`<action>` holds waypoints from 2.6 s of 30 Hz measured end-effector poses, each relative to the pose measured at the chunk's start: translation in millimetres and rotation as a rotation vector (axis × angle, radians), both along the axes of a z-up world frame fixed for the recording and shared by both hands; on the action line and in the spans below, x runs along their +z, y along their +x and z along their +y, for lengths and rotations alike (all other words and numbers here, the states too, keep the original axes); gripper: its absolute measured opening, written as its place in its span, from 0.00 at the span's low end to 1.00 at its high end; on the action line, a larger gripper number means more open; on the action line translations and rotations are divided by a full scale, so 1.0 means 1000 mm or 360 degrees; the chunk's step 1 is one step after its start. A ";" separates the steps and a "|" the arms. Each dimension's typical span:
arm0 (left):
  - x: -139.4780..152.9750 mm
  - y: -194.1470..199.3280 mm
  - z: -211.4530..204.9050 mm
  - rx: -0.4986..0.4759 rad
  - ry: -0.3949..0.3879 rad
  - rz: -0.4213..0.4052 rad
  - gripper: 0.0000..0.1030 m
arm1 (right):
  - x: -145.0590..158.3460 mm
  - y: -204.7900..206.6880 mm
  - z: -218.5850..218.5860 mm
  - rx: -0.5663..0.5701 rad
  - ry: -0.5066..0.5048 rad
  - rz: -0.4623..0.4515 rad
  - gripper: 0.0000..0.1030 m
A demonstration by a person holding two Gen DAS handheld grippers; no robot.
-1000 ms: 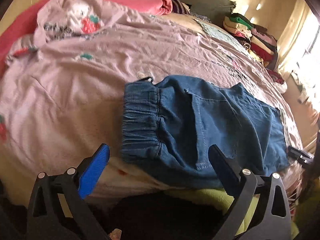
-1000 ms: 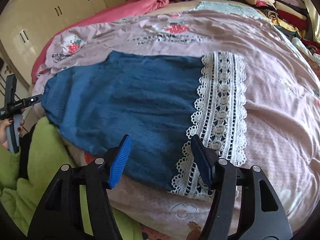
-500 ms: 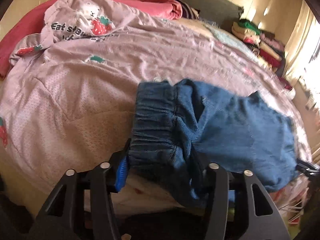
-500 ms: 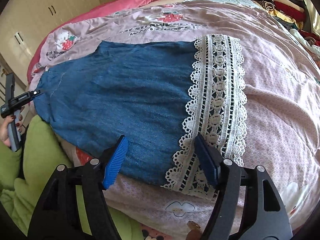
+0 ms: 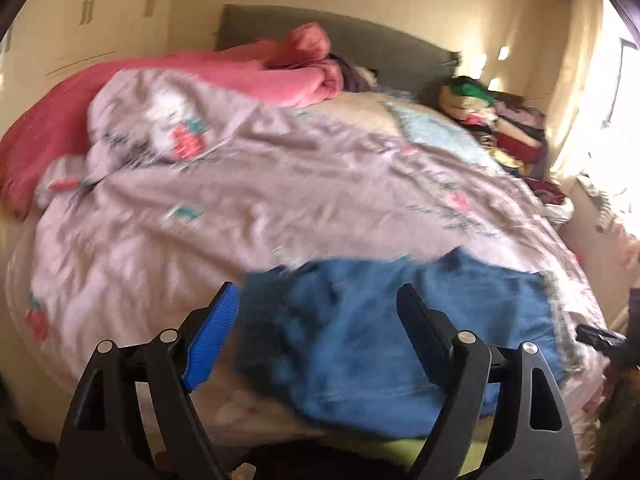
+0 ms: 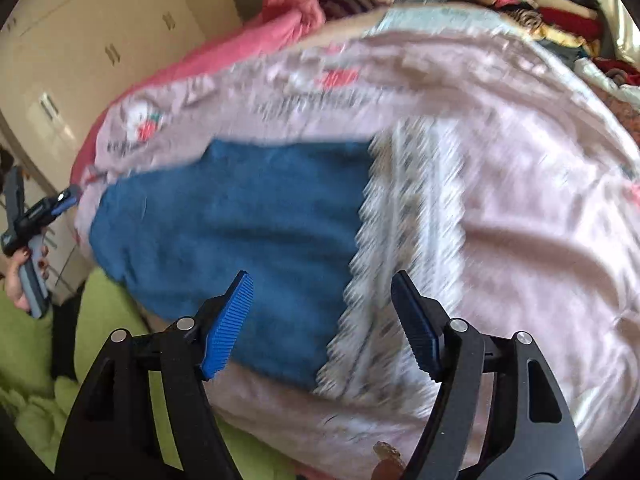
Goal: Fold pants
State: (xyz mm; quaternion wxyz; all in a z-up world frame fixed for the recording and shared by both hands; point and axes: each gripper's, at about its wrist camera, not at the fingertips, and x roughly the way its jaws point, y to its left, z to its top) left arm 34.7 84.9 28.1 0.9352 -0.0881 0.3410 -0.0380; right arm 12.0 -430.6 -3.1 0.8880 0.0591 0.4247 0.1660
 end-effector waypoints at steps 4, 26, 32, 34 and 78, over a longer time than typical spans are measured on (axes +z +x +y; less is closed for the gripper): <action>0.004 0.033 -0.044 -0.0140 0.0066 0.0030 0.78 | 0.011 0.029 -0.018 -0.0107 -0.0019 -0.0008 0.63; -0.100 0.173 -0.176 -0.0635 0.0074 0.0487 0.50 | -0.046 0.120 -0.043 0.0000 0.0221 0.0106 0.24; -0.083 0.164 -0.183 -0.0680 0.0028 0.0440 0.10 | -0.021 0.111 -0.041 0.0080 0.0208 -0.0024 0.14; -0.073 0.168 -0.182 -0.0629 0.0001 0.0393 0.10 | -0.009 0.113 -0.040 0.0097 0.0175 -0.0088 0.13; -0.086 0.058 -0.063 -0.0226 0.0143 0.0483 0.79 | -0.051 0.003 -0.048 -0.0044 0.0156 0.0197 0.27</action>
